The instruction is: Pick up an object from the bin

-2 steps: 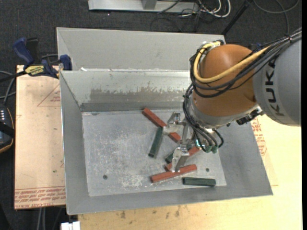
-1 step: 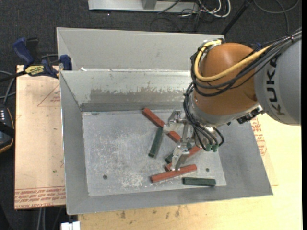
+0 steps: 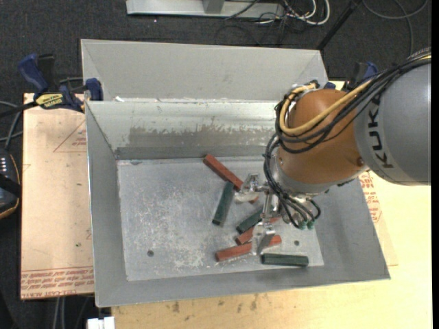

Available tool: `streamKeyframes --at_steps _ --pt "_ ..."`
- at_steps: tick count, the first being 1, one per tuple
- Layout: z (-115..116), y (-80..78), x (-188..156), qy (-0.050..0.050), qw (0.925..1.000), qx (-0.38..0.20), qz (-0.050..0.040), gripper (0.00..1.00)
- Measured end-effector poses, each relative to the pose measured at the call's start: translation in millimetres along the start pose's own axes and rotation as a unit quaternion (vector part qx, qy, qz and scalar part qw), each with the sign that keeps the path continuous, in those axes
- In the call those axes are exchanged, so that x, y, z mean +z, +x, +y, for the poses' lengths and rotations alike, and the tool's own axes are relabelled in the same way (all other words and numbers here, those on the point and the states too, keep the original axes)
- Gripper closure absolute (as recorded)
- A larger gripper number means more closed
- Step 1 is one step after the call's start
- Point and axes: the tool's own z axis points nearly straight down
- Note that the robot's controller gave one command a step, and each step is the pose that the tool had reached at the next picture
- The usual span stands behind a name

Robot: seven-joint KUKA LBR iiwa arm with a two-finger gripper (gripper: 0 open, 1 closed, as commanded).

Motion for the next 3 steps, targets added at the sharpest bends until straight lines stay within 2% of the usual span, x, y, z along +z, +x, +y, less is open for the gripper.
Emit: streamKeyframes --at_steps 1,2,3 --pt "-25.6 8.8 21.8 -0.001 0.9878 -0.156 0.003 0.0" --pt "-59.6 -0.3 36.1 0.0 0.9907 -0.136 0.001 0.0" --pt "-58.3 -13.2 85.5 0.0 0.9759 -0.218 0.0006 0.0"
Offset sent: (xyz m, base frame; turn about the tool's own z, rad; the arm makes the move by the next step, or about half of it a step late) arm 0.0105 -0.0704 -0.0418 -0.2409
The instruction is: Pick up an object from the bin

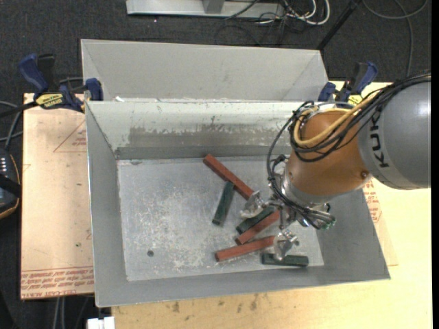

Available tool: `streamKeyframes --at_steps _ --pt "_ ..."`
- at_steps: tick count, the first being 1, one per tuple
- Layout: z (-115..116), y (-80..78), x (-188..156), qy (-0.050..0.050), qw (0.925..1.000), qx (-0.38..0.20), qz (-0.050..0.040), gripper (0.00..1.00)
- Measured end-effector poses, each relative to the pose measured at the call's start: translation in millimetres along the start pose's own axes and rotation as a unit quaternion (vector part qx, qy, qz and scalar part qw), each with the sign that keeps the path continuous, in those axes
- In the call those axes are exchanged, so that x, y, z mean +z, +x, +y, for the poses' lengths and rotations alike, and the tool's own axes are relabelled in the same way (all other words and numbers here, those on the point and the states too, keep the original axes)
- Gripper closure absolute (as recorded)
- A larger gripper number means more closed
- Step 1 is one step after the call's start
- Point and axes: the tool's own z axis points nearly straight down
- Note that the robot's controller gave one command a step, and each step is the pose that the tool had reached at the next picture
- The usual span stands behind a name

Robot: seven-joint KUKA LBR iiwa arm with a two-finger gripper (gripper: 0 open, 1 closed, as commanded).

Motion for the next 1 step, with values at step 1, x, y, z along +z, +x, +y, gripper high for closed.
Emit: streamKeyframes --at_steps 1 --pt "-0.4 -5.9 12.0 0.005 1.0 -0.001 -0.0065 1.0"
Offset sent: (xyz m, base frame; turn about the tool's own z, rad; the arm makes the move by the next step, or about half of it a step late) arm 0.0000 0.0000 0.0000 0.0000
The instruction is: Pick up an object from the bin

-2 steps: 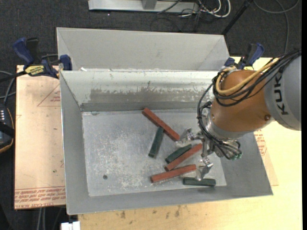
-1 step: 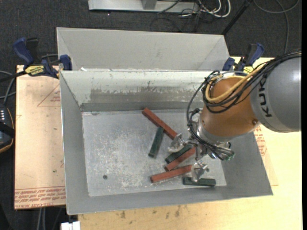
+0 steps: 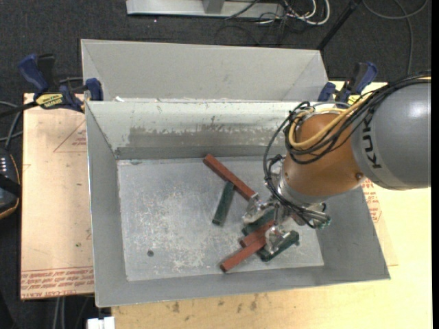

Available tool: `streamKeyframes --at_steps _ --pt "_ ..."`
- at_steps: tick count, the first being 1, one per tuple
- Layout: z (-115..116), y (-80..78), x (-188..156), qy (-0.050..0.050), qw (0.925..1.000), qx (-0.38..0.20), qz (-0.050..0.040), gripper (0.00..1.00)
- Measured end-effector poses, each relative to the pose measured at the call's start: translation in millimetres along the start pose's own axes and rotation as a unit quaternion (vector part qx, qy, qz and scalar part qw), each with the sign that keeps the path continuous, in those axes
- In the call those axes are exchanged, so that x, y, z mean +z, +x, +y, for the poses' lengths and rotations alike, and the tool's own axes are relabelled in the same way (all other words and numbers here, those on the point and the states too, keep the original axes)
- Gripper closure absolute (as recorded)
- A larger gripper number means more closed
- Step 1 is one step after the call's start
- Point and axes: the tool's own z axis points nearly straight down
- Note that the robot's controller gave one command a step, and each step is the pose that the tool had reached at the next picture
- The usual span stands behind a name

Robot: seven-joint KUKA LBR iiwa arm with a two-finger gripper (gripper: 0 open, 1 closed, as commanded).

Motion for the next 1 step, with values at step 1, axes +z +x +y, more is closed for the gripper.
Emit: streamKeyframes --at_steps 1 --pt "0.0 0.0 0.0 0.0 1.0 0.0 0.0 1.0"
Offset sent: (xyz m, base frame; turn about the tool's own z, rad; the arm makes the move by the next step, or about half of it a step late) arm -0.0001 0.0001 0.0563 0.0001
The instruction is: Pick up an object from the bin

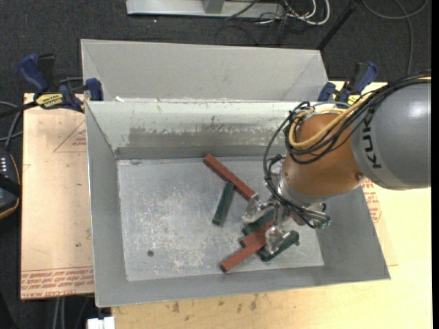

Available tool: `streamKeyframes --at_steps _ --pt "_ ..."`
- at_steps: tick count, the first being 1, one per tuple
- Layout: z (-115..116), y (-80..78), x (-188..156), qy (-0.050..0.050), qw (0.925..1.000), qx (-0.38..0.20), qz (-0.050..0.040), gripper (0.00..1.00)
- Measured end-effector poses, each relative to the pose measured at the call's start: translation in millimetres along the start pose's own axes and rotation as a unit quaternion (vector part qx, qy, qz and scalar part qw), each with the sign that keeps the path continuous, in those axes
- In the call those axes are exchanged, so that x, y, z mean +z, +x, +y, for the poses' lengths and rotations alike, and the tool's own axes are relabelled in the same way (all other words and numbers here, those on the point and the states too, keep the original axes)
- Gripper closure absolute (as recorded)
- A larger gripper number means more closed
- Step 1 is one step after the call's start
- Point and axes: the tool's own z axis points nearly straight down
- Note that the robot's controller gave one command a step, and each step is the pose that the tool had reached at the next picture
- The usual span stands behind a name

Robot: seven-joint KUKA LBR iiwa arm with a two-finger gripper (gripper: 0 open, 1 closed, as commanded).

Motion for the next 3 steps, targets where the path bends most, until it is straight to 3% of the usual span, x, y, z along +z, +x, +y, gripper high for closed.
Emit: streamKeyframes --at_steps 3 --pt "1.6 1.2 -25.1 -0.005 1.0 0.001 0.0054 1.0"
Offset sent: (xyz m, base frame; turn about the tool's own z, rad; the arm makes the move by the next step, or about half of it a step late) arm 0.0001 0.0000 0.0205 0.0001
